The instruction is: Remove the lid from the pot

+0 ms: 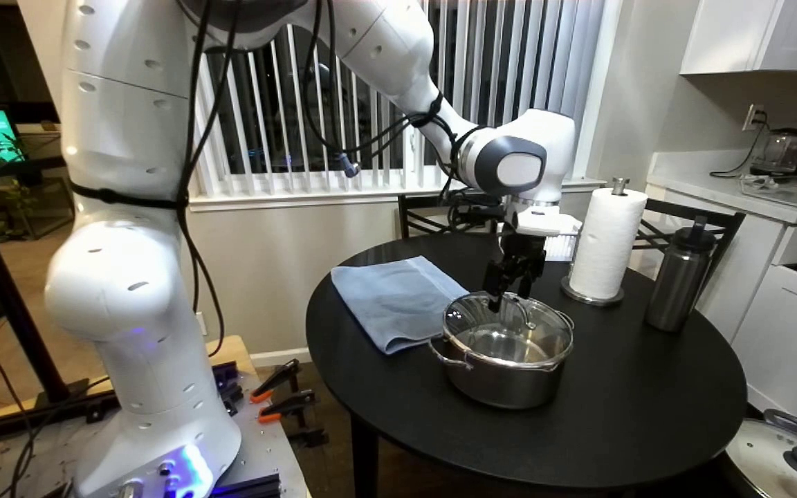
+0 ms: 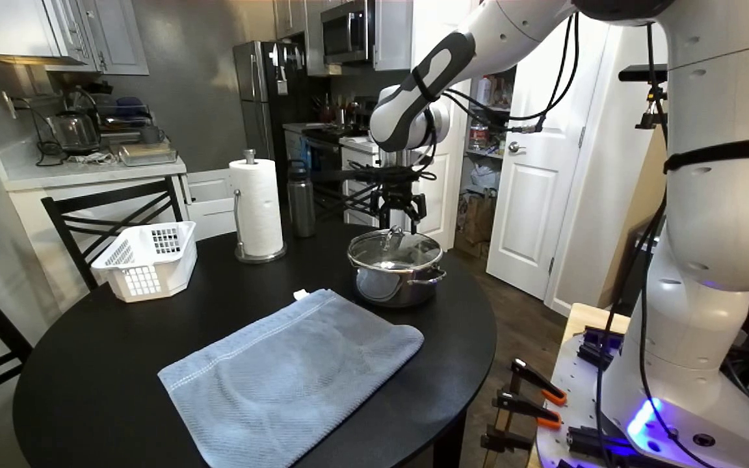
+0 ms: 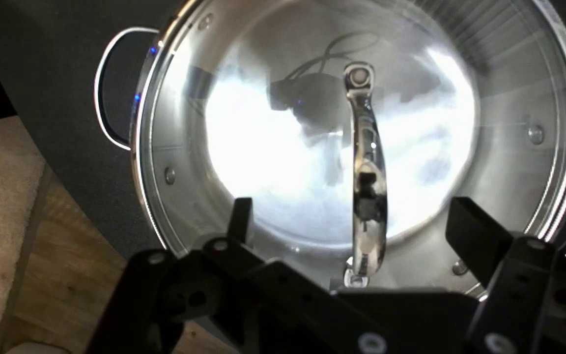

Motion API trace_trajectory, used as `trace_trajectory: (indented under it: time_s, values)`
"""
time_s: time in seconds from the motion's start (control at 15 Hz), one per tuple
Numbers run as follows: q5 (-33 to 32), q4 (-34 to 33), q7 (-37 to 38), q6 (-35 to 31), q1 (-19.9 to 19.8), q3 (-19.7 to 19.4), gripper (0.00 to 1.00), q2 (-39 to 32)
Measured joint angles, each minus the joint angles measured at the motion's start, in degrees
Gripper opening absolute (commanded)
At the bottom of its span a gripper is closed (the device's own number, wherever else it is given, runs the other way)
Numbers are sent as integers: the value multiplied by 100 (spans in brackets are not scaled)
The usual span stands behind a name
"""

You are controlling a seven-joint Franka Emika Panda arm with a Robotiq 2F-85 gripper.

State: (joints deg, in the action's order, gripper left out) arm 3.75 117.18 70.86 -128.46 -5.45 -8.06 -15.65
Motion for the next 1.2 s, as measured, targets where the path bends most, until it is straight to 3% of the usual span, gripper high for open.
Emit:
trace_trajectory:
  time_s: [0.13,0.2,0.27,0.93,1.07,1.2]
  values:
    - [-29,0,-75,0,4,-1,100,1]
    - [-29,0,-111,0,6,-1,83,1]
    - [-29,0,-143,0,7,-1,74,1]
    - [-29,0,-327,0,8,-18,7,4]
    - [-29,-5,-327,-7,12,-19,0,6]
    - [-29,-7,-339,-5,24,-20,4,7]
